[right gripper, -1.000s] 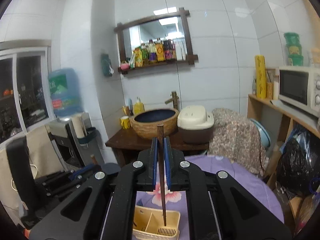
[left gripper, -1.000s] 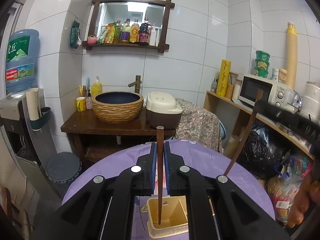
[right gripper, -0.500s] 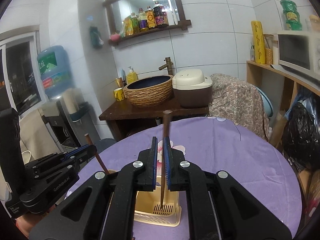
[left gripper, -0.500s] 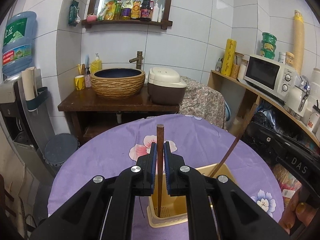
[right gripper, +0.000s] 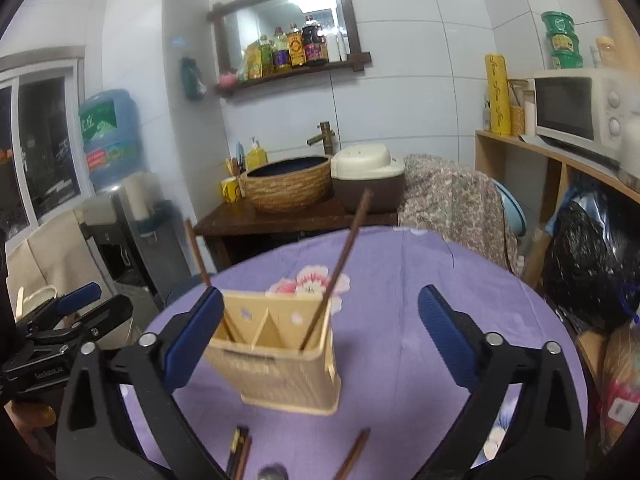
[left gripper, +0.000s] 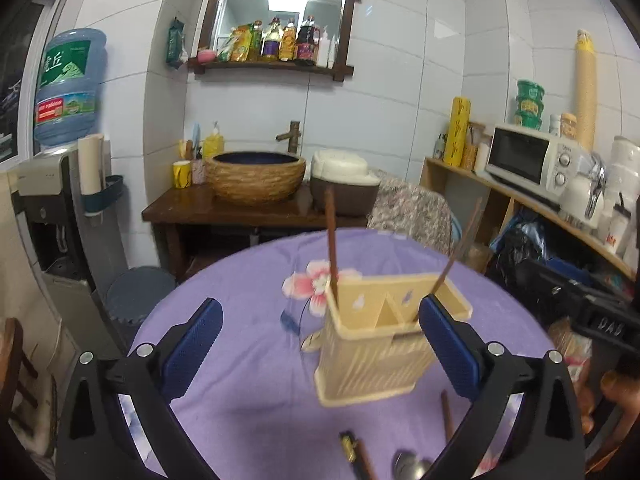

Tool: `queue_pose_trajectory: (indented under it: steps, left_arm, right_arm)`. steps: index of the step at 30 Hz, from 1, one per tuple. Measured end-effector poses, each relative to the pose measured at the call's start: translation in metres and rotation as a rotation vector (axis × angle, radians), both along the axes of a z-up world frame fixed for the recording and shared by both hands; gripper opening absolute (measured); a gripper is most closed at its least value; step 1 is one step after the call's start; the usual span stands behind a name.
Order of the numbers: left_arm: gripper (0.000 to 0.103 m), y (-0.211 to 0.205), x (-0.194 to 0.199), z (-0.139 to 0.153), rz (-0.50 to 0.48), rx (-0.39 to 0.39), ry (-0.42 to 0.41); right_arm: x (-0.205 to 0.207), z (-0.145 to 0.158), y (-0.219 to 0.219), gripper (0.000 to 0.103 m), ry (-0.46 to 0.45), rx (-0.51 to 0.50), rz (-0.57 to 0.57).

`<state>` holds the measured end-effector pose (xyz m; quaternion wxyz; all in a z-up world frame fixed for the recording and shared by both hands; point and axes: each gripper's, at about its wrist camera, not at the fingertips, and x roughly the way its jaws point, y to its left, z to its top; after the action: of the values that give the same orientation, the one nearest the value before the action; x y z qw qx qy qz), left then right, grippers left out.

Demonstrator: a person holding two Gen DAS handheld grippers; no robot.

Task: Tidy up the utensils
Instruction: 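Open both tools to release the chopsticks into the caddy, then move both tools back down to the remaining chopsticks beside the caddy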

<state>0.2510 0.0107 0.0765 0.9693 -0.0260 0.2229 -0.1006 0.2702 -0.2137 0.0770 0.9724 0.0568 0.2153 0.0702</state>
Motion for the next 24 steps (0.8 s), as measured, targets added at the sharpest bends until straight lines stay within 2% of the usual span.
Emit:
queue_pose_trajectory:
  steps: [6, 11, 15, 21, 24]
  left_arm:
    - [0.098, 0.016, -0.019, -0.049, 0.026, 0.025, 0.144]
    - [0.098, 0.030, -0.042, -0.086, 0.056, 0.032, 0.234]
    - [0.098, 0.037, -0.057, -0.106, 0.085, 0.049, 0.277]
    - [0.097, 0.029, -0.067, -0.125, 0.043, 0.065, 0.329]
    - [0.097, 0.020, -0.070, -0.130, 0.025, 0.087, 0.339]
  right_arm:
    - [-0.041, -0.057, 0.001, 0.097, 0.136, -0.122, -0.039]
    - [-0.065, -0.104, -0.003, 0.097, 0.254, -0.177, -0.086]
    - [-0.082, -0.137, -0.014, 0.097, 0.334, -0.180, -0.127]
    - [-0.093, -0.159, -0.020, 0.097, 0.396, -0.157, -0.142]
    - [-0.093, -0.163, -0.010, 0.097, 0.420, -0.154, -0.108]
